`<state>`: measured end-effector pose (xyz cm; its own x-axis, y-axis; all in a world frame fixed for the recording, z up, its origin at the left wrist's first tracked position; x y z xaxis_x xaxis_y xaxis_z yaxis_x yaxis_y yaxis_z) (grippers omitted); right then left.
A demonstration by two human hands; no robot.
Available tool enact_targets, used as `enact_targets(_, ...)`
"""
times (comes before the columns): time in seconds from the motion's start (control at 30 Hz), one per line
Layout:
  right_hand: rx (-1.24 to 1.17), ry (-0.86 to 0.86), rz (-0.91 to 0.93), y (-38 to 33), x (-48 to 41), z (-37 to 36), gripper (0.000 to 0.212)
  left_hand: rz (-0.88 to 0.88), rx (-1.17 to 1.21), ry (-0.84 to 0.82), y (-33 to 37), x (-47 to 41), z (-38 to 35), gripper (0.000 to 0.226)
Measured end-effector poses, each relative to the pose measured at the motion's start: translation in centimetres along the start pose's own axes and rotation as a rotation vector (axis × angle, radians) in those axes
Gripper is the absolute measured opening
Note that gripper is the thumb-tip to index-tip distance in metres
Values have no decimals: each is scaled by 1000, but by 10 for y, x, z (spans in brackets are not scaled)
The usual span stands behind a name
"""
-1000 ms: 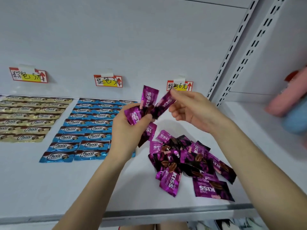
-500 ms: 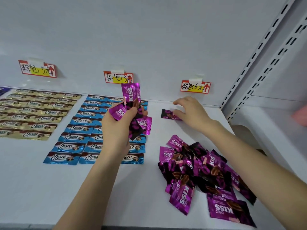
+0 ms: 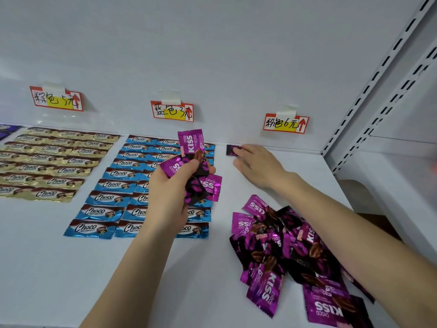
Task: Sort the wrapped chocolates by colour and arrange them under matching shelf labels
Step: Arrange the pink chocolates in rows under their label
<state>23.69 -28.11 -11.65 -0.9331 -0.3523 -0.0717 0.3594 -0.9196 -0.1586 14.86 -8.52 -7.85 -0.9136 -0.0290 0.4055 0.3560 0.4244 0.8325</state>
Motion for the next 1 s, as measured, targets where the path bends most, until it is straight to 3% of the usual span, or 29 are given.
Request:
enact_targets(0.17,44,131,10,-4,5,1,45,8,-12,8,-1,0,-1,31)
enact_targets(0.63,47,-49,58,-7,2,1,46,27,-54,-107,-5,1,-6,28)
enact_targets(0.7,-181,91,36,-15,6,18,45,16,-51,-160,-5,3,-7,19)
enact_targets(0.8,-772,306,-32,-35,21,56,33,2,-58,-227,-4,7,-10,9)
enact_targets(0.87,-1048,256,-31,-49,34,74,17,-9,-97,-275,-5,10,-15,9)
enact_targets(1.0,-1192,207,-87,-57,57,89,7,-19,-132,-380,-7,16,-23,16)
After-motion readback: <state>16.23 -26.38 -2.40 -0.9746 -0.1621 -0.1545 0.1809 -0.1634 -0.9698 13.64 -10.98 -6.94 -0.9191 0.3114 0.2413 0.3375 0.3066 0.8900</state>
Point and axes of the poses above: each hand's wrist, its own x-axis away from the middle knuckle, its own z-axis out of the back of the hand, y = z × x, the point moved 4 cm from there along -x, towards the middle knuckle, and after that the axes turned 9 degrees about z, right-handed, at the moved point
